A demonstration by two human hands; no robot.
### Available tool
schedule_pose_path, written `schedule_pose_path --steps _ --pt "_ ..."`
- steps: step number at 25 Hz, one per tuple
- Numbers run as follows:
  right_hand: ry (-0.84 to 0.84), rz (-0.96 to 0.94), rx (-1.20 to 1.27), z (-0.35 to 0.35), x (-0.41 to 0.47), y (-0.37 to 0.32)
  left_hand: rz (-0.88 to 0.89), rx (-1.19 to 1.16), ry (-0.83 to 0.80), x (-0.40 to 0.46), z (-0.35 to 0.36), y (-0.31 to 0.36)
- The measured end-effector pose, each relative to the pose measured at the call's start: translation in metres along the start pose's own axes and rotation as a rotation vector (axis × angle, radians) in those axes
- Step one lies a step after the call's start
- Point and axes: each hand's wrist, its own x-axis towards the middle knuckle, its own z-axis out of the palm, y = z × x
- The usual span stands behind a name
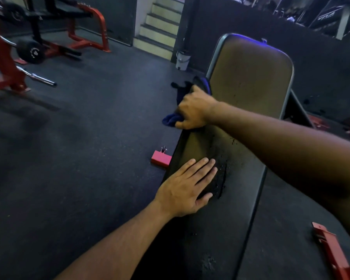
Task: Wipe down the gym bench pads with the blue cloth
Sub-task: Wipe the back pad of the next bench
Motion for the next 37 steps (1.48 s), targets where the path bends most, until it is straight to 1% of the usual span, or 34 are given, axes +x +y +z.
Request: schedule_pose_path --steps 2,4,6,7,8,10,11,12,13,14,15,17,18,19,20,21,23,27,29,33,35,37 --pt "0.022 -0.055 0.023 0.009 -0.007 -0.033 -0.005 -0.014 -0.028 0.0 -0.005 0.0" --pt "0.003 -0.093 0.059 0.009 -0.014 -0.058 -0.006 -0.049 -0.059 0.004 -0.017 0.002" --pt "0.011 -0.095 0.111 0.001 -0.024 -0.07 -0.022 -0.226 -0.085 0.001 -0.035 0.003" --pt "0.046 -0.083 0.139 -0.002 -0.03 -0.071 -0.014 -0.312 -0.043 -0.006 -0.045 -0.001" --pt "0.108 -0.06 0.166 -0.003 -0.039 -0.073 0.025 -0.35 0.052 -0.014 -0.059 -0.011" --pt "0.245 -0.029 0.215 0.001 -0.063 -0.08 0.098 -0.356 0.263 -0.028 -0.093 -0.043" --pt "0.282 -0.031 0.23 0.005 -0.076 -0.087 0.114 -0.34 0.333 -0.025 -0.112 -0.061" --pt "0.278 -0.042 0.234 0.009 -0.086 -0.098 0.108 -0.303 0.376 -0.013 -0.128 -0.078" --pt "0.235 -0.064 0.236 0.01 -0.093 -0.111 0.082 -0.239 0.376 0.007 -0.139 -0.094" --pt "0.173 -0.099 0.224 0.01 -0.096 -0.127 0.063 -0.163 0.31 0.035 -0.146 -0.105" --pt "0.117 -0.138 0.2 0.011 -0.095 -0.142 0.071 -0.081 0.173 0.066 -0.146 -0.112" --pt "0.055 -0.188 0.172 0.012 -0.089 -0.167 0.16 0.109 -0.167 0.126 -0.131 -0.117" --pt "0.036 -0.173 0.165 0.013 -0.084 -0.172 0.216 0.186 -0.291 0.149 -0.118 -0.12" --pt "0.016 -0.124 0.157 0.014 -0.079 -0.171 0.265 0.229 -0.371 0.165 -0.105 -0.125" --pt "-0.006 -0.05 0.151 0.015 -0.074 -0.165 0.303 0.25 -0.408 0.175 -0.091 -0.132" --pt "-0.034 0.026 0.14 0.015 -0.068 -0.158 0.333 0.257 -0.413 0.18 -0.081 -0.139" --pt "-0.105 0.117 0.091 0.012 -0.054 -0.15 0.374 0.231 -0.361 0.181 -0.069 -0.146" --pt "-0.344 0.062 -0.028 0.004 -0.028 -0.167 0.36 0.206 -0.265 0.175 -0.058 -0.146" --pt "-0.414 0.035 -0.048 0.001 -0.023 -0.166 0.353 0.202 -0.24 0.174 -0.057 -0.146" --pt "-0.424 0.007 0.008 -0.003 -0.019 -0.151 0.303 0.178 -0.24 0.17 -0.055 -0.142" --pt "-0.43 -0.037 -0.02 -0.001 -0.023 -0.161 0.284 0.17 -0.245 0.169 -0.055 -0.139" --pt "-0.404 -0.089 -0.014 0.007 -0.031 -0.187 0.268 0.163 -0.248 0.166 -0.055 -0.135"
